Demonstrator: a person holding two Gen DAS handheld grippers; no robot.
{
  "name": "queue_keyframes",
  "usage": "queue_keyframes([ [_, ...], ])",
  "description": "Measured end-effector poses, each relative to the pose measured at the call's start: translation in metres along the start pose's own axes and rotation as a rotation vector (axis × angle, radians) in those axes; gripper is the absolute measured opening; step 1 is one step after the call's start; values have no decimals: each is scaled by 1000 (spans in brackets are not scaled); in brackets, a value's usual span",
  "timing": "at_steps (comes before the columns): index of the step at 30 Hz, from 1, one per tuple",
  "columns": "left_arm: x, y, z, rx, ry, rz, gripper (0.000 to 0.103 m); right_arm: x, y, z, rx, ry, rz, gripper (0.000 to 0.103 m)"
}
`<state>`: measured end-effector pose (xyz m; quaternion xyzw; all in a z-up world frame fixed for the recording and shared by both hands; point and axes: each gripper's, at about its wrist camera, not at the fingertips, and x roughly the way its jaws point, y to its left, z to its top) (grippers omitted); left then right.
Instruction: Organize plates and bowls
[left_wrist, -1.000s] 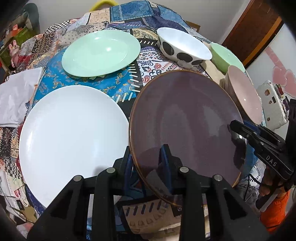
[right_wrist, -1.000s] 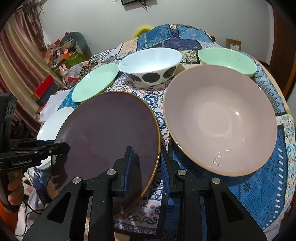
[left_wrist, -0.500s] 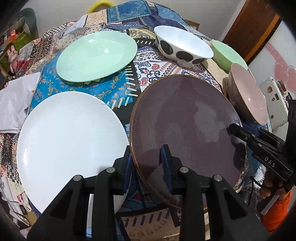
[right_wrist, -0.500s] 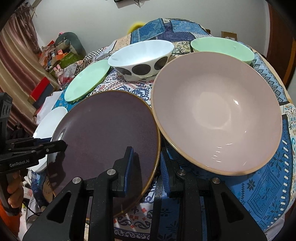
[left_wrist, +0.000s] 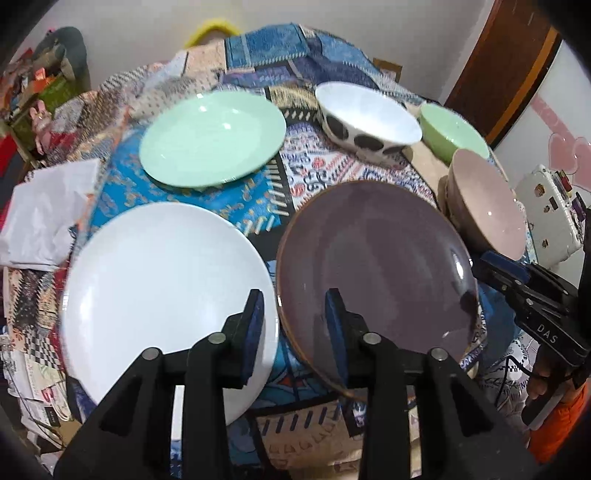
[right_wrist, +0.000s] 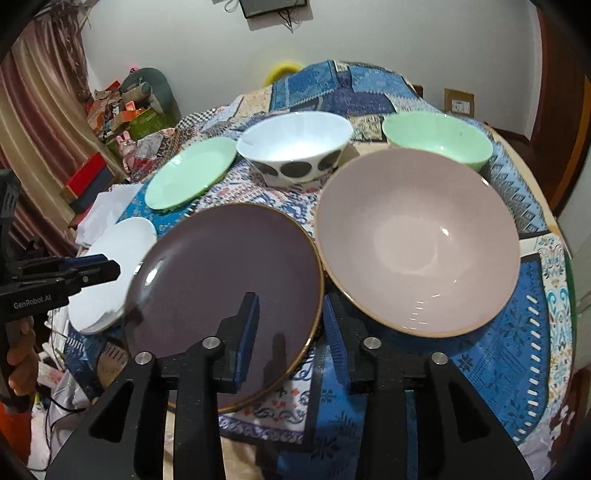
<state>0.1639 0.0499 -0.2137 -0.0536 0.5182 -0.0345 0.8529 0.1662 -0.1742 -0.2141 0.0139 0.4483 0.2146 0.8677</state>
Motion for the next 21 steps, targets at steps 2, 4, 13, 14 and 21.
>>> queue_keyframes([
  [2,-13,2,-2,2,-25,12,39,-5,6,2,-15,-14,1,38],
  [4,-27,7,-4,-2,-54,26,44,-11,15,5,-36,-32,6,39],
  [13,-84,39,-14,-36,-154,106,63,-22,58,22,-132,-97,53,54],
  [14,-88,44,-16,-41,-159,120,66,-21,65,25,-143,-99,61,56],
  [21,-103,87,-35,-94,-149,192,74,-2,100,39,-228,-85,110,58],
])
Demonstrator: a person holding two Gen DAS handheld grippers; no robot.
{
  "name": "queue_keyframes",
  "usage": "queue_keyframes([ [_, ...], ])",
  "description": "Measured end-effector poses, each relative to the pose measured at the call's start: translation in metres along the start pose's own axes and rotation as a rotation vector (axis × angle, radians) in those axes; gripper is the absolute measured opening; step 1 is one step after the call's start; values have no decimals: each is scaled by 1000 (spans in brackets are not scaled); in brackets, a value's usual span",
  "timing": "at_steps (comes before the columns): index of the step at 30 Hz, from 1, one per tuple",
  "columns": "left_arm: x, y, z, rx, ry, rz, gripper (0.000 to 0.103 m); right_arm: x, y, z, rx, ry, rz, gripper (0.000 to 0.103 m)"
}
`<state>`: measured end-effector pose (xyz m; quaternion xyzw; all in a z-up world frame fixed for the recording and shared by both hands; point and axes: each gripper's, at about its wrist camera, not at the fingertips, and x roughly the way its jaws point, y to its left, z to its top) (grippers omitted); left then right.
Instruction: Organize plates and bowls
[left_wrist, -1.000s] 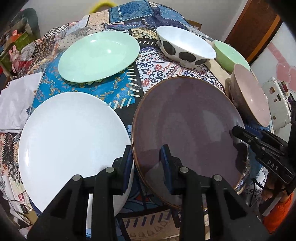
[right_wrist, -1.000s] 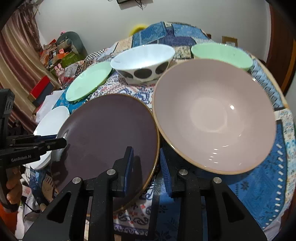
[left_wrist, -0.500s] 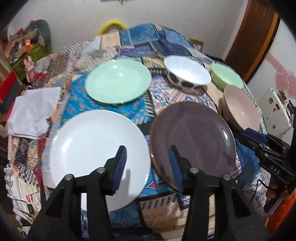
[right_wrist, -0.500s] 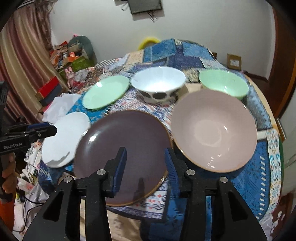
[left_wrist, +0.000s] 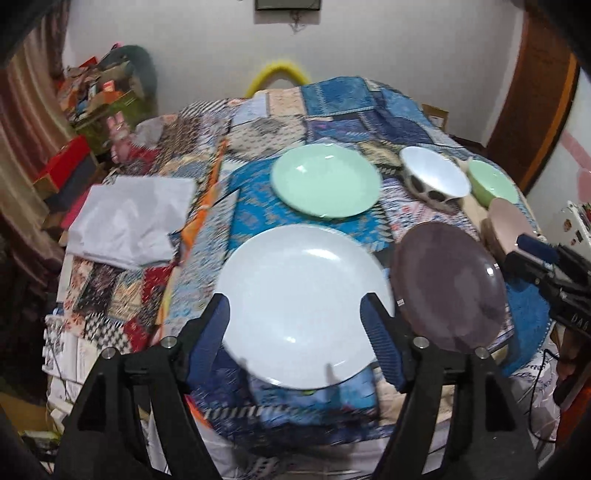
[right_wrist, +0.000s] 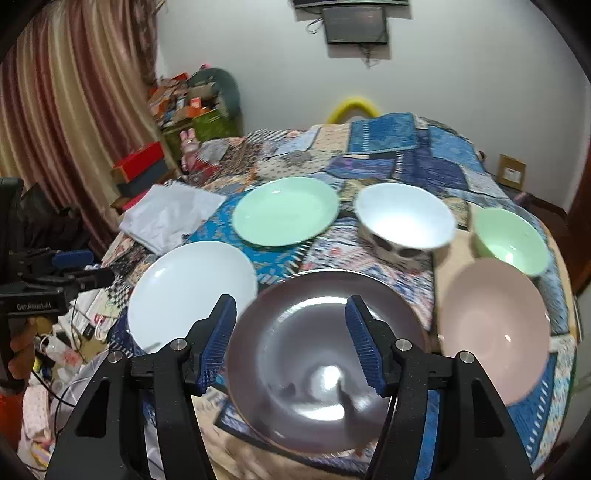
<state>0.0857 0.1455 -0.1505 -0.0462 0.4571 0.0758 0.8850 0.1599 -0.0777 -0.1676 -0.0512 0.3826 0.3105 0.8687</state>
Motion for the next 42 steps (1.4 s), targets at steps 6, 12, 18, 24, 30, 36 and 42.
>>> queue_keyframes([
  [6,14,31,-17,-58,44,26,74,32,21,11,-61,50,30,58],
  [12,39,53,-31,-120,100,11,74,66,34,19,-113,116,46,58],
  [18,63,64,-41,-162,146,-20,74,95,43,26,-174,178,59,58],
  [24,83,72,-45,-193,184,-61,64,125,49,27,-211,266,92,47],
  [30,96,73,-49,-209,213,-113,50,147,49,27,-220,350,115,31],
  [36,102,69,-51,-211,220,-148,42,158,48,28,-226,391,122,27],
  [42,106,67,-50,-209,213,-168,41,171,46,25,-212,436,138,26],
])
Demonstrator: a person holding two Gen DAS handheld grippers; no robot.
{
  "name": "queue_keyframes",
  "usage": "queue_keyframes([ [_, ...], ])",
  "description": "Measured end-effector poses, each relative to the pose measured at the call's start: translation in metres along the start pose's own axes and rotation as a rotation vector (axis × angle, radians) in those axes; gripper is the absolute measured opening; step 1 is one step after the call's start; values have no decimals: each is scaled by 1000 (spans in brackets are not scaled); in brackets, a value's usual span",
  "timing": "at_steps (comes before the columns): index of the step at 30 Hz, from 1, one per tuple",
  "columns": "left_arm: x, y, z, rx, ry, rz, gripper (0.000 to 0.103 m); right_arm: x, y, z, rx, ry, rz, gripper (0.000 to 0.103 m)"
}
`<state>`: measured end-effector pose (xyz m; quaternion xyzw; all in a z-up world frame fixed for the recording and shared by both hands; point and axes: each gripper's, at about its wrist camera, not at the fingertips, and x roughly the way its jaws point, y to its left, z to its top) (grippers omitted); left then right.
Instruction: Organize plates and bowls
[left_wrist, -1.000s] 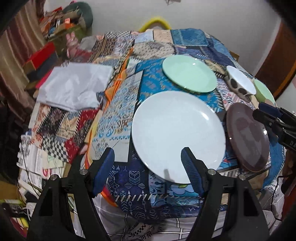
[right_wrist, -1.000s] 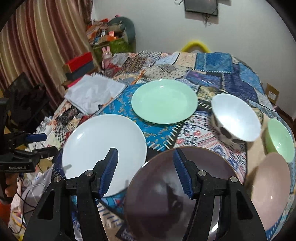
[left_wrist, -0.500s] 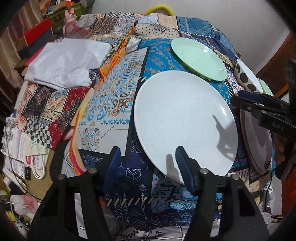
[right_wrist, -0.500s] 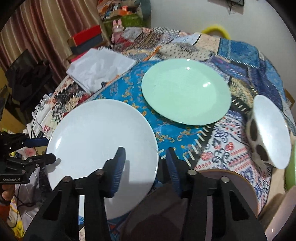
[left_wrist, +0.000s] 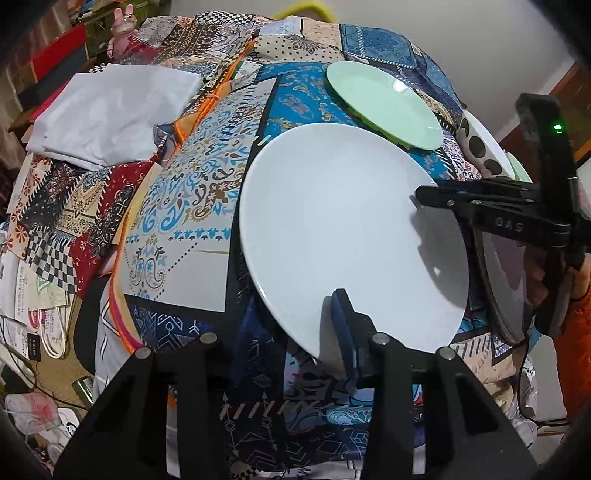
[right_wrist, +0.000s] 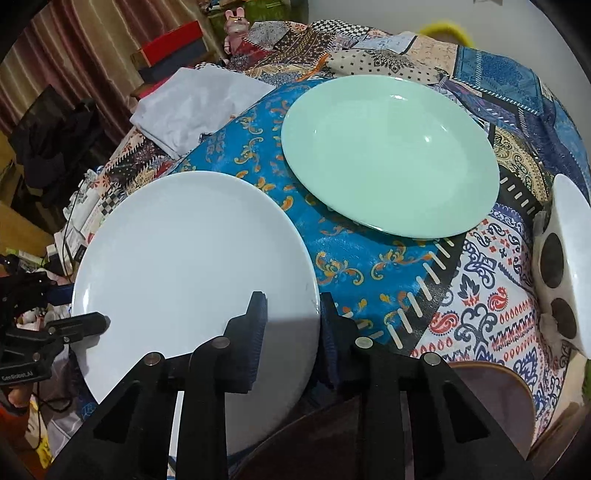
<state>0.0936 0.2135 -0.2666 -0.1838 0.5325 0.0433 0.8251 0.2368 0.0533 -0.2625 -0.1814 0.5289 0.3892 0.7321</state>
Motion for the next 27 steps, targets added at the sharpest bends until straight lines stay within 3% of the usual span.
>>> queue_keyframes([
  [5,2,-1,0,-3,-7,-12,41,1,-4,0,18,2,27,27],
  [12,2,-9,0,5,-7,11,41,-2,-1,0,40,-17,1,27],
  [17,-2,0,1,-50,-7,-15,41,-5,3,-3,48,-25,16,27],
  [27,-18,11,1,-97,-31,10,41,-25,11,-4,59,-89,48,27],
])
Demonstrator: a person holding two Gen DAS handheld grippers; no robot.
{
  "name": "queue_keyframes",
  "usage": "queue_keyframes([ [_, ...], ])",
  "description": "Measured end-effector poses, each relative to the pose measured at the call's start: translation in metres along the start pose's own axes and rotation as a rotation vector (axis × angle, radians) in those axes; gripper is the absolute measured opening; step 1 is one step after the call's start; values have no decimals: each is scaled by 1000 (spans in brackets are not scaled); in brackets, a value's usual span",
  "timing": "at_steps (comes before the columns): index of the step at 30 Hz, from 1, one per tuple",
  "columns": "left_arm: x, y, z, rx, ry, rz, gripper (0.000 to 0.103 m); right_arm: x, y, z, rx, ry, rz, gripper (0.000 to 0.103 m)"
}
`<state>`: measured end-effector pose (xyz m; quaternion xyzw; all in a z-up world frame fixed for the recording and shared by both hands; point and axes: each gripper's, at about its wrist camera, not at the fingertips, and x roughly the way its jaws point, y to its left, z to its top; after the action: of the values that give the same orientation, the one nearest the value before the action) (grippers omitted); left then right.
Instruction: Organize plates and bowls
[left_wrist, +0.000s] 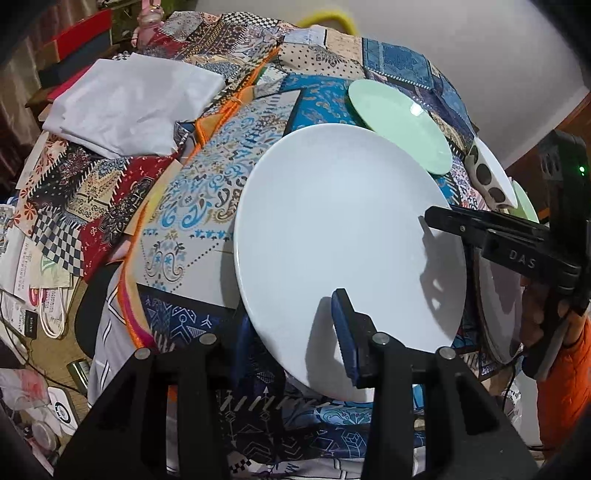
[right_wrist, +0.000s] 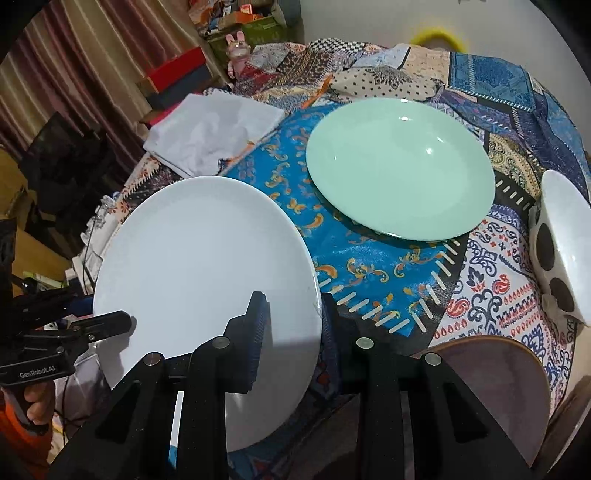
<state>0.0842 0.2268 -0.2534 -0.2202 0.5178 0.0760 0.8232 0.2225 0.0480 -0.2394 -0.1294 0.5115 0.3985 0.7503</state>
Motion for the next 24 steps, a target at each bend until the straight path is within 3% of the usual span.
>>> queue_keyframes([
  [10,-24,-15,8,31,-53,-11,41,-30,-3,-7,27,-73,-21,27],
  [24,-38,-70,12,126,-94,-51,41,-81,-31,-34,107,-155,-78,27],
])
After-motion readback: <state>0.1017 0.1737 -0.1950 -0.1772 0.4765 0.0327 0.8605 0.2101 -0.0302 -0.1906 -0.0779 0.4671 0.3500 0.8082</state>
